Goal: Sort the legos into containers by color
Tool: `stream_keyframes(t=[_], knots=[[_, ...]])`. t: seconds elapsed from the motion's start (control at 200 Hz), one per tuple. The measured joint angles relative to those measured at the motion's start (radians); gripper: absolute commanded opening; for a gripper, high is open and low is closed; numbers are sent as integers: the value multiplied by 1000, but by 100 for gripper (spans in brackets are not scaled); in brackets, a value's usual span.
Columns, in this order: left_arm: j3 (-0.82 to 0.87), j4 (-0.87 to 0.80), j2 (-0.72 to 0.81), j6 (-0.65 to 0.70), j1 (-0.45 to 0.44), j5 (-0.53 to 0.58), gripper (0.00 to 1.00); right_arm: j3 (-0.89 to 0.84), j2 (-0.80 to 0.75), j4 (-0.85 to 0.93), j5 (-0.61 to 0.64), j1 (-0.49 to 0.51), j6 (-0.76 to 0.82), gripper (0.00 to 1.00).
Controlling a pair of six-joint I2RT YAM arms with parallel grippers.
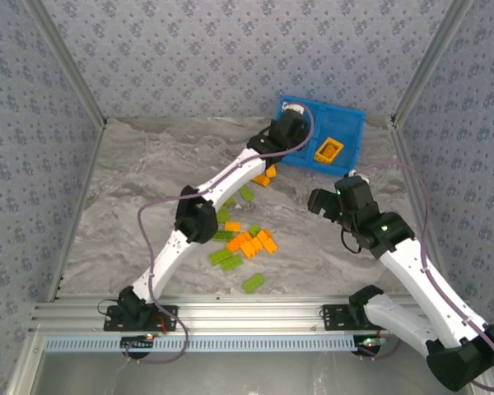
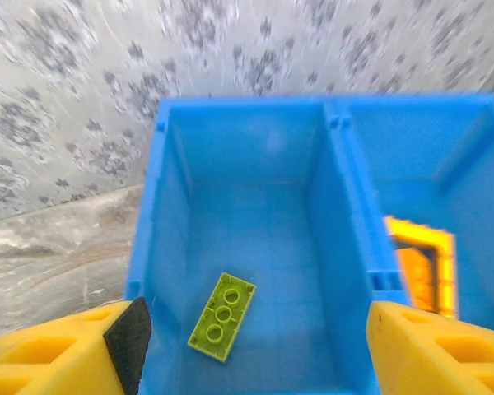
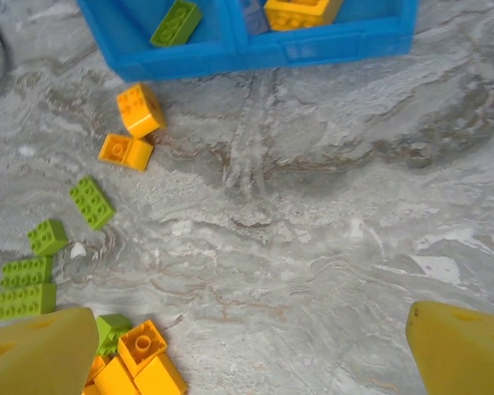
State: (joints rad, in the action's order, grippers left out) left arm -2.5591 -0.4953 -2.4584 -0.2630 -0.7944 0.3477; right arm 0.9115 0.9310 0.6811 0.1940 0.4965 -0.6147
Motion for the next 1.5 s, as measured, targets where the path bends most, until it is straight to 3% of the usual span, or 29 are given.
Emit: stream_keyframes(t=[0.14, 0.33, 0.485, 0.705, 0.844, 0.929, 1.149, 1.359, 1.499], knots=[[307, 16, 371, -36, 3, -50, 75, 37, 154, -71, -50, 76, 90, 98], [839, 133, 904, -34, 8, -62, 81, 248, 517, -118, -68, 153, 241, 98], [1200, 121, 1169, -38, 14, -16, 85, 496, 824, -130, -75, 171, 402, 93], [1486, 8, 1347, -73, 21, 23, 94, 853, 1198, -42, -41, 152, 574, 78], [1591, -6, 1473, -106, 21, 27, 97, 1007, 1334, 32, -41, 114, 640, 64], [1636, -1, 1524, -119, 21, 27, 99, 1086, 1397, 65, -34, 93, 677, 60], [1663, 7, 1509, -131, 21, 31, 99, 1153, 1449, 119, -41, 61, 702, 65], [1663, 29, 1455, -131, 21, 34, 99, 1143, 1450, 119, -90, 56, 697, 52], [1662, 32, 1435, -130, 21, 34, 99, 1115, 1435, 105, -130, 56, 685, 57]])
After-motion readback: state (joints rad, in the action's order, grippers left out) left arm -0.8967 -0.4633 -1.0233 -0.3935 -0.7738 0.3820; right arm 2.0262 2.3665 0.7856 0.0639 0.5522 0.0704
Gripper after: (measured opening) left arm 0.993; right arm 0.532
